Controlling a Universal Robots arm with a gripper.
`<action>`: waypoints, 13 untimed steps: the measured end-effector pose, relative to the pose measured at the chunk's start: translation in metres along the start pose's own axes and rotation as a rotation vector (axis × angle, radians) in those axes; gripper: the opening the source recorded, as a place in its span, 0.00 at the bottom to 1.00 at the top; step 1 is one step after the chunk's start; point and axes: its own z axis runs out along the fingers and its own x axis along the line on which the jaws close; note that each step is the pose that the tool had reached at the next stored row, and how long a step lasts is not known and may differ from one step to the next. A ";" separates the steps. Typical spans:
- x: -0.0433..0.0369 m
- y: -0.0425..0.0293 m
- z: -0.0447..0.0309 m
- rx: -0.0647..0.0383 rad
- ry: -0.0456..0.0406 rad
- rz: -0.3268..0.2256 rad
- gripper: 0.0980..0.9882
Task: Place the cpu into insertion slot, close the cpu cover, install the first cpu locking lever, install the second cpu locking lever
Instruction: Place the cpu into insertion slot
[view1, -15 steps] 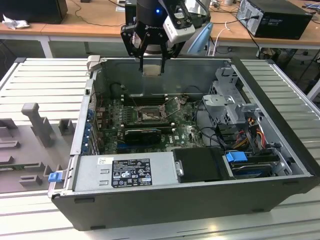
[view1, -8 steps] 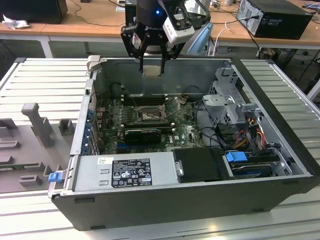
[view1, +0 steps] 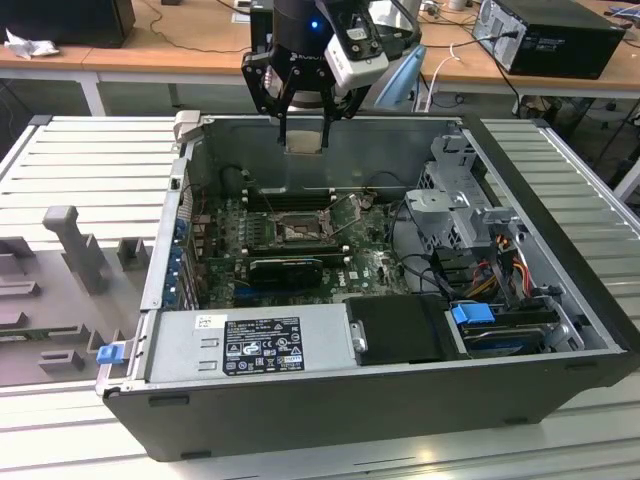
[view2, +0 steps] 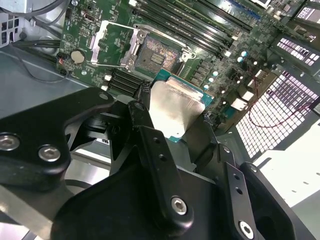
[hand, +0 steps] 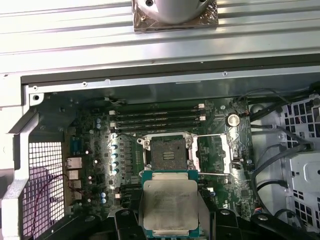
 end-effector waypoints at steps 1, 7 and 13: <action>0.0000 0.0000 0.0000 0.000 -0.0001 0.001 0.48; 0.0000 0.0000 0.0000 0.000 -0.0010 0.011 0.48; 0.0000 0.0000 0.0000 0.000 -0.0017 0.019 0.48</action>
